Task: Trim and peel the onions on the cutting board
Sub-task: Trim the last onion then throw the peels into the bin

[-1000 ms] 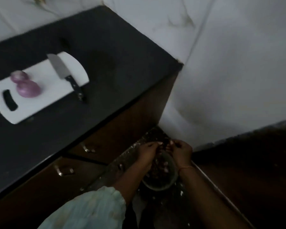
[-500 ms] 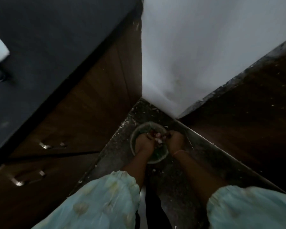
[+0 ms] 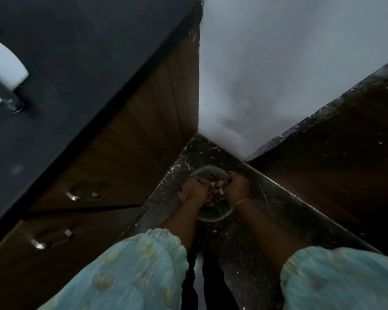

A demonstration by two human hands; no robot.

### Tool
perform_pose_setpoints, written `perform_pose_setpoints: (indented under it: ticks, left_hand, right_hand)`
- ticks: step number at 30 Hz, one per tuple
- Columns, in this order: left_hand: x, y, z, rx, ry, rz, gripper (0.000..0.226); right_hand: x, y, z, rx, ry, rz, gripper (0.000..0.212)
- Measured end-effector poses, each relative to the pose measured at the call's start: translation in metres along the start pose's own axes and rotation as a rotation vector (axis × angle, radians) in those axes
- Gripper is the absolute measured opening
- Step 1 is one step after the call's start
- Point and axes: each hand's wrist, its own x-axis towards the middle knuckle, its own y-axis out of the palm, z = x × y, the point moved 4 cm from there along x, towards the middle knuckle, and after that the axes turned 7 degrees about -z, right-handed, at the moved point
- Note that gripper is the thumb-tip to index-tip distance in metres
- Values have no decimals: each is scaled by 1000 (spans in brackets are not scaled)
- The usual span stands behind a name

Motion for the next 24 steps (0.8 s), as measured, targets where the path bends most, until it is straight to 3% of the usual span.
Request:
perform_pose_setpoints:
  ticks: [2, 4, 7, 10, 13, 17, 21, 24]
  left_hand:
    - [-16, -12, -16, -46, 44, 88, 51]
    - [-31, -22, -33, -171, 63, 172, 49]
    - [-60, -41, -60, -297, 58, 240, 40]
    - [-88, -76, -95, -391, 158, 244, 36]
    - [-101, -133, -136, -464, 277, 65, 34]
    - [-132, -245, -145, -702, 435, -163, 25]
    - [-140, -376, -100, -762, 530, -607, 19]
    - [-136, -459, -44, -822, 450, -884, 17]
  right_hand:
    - [0, 10, 3, -54, -28, 139, 35]
    - [-1, 13, 7, 12, -18, 160, 49]
    - [-6, -2, 26, 319, 110, -13, 26]
    - [-15, -34, 74, 534, 62, -182, 27]
    - [-22, -76, 140, 563, -90, -290, 21]
    - [-45, -95, 244, 600, -328, -268, 19]
    - [-83, -69, 349, 641, -558, -111, 17]
    - [-115, -26, 410, 600, -753, 20, 21]
